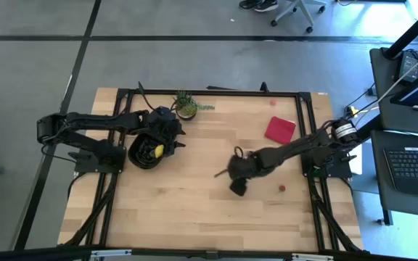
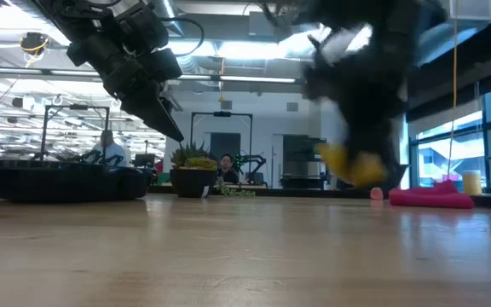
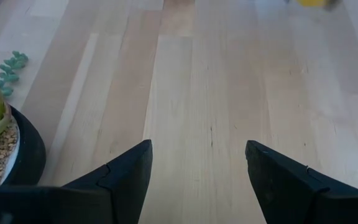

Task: Pick and placing Produce into tupperware
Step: Put the yellow lemon into the black container

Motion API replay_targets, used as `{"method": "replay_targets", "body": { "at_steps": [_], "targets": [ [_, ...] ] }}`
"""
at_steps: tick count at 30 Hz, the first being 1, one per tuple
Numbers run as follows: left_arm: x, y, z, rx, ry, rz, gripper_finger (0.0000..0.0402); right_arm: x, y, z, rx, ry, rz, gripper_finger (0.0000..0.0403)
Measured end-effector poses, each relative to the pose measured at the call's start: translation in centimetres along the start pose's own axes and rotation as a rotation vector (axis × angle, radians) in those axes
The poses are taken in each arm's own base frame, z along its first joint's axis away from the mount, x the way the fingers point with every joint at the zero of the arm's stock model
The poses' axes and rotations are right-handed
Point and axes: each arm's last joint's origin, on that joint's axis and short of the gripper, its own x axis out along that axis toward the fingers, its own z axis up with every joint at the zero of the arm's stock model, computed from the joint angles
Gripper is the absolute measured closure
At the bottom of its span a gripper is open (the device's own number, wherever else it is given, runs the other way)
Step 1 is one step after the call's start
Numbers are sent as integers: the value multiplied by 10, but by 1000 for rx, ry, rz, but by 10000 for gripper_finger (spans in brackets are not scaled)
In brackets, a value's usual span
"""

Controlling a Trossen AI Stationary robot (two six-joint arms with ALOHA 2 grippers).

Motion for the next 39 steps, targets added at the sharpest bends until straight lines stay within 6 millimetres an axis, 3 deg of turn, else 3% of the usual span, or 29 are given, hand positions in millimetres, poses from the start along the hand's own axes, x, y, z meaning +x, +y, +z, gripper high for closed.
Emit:
{"method": "replay_targets", "body": {
  "at_steps": [6, 13, 21, 28, 34, 39],
  "targets": [
    [-5, -2, 0, 98, -5, -29, 153, -9, -3, 50, -139, -310, 138, 197],
    [-25, -17, 8, 309, -132, -175, 153, -16, -20, 81, -230, -509, 151, 197],
    [-24, -24, 12, 361, -155, -153, 153, -21, -41, 101, -284, -575, 265, 197],
    [-24, -29, 26, 642, -225, 104, 153, -27, -55, 112, -292, -613, 386, 197],
    [-27, -36, 37, 731, -357, 116, 153, -29, -60, 117, -281, -643, 393, 197],
    [-27, -45, 37, 1015, -365, 121, 153, -30, -61, 118, -286, -649, 410, 197]
  ]
}}
